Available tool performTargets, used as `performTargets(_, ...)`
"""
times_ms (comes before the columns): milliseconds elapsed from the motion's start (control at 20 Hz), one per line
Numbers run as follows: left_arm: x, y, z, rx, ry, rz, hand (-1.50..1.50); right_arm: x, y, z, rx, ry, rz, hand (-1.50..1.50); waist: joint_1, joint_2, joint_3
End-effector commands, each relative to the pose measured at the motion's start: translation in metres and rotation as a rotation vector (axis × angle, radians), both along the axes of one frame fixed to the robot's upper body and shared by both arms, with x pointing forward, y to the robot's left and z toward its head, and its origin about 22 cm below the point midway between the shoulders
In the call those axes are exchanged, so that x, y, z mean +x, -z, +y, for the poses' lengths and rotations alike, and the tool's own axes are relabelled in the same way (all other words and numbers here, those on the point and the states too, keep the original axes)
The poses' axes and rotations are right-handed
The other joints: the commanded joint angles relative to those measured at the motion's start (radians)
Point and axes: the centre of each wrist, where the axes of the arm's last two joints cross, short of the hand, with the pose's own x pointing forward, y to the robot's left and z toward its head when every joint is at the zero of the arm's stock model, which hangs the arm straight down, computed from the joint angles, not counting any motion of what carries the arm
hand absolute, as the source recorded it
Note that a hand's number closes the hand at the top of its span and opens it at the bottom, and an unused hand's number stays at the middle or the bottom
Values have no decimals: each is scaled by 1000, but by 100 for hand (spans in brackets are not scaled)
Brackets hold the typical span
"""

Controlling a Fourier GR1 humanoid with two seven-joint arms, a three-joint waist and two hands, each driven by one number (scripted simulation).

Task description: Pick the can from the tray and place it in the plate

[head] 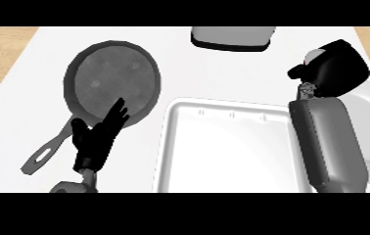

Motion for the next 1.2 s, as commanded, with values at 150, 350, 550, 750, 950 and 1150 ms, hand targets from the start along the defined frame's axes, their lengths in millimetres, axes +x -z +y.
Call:
performTargets(150, 5, -3, 0, 13, -7, 13, 0, 21, -33, -15, 57, 355, -300, 150, 8, 2, 3)
performTargets(350, 1, 8, -10, 16, 0, 48, 0, 20, -36, -22, 34, 402, -417, 150, -10, 1, 4)
performTargets(550, -7, 8, -5, 1, -15, 36, 0, 11, -8, -43, -37, 493, -427, 150, -18, -10, 4)
performTargets(750, -1, 0, 5, 11, -32, 45, 0, 4, 8, -70, -118, 566, -429, 150, -33, -11, 5)
performTargets(950, -9, 11, 3, 11, -49, 51, 0, -13, 29, -93, -148, 634, -442, 150, -54, -19, 4)
performTargets(1150, -17, 13, 11, 11, -74, 51, 0, -33, 56, -120, -153, 655, -454, 150, -63, -26, 5)
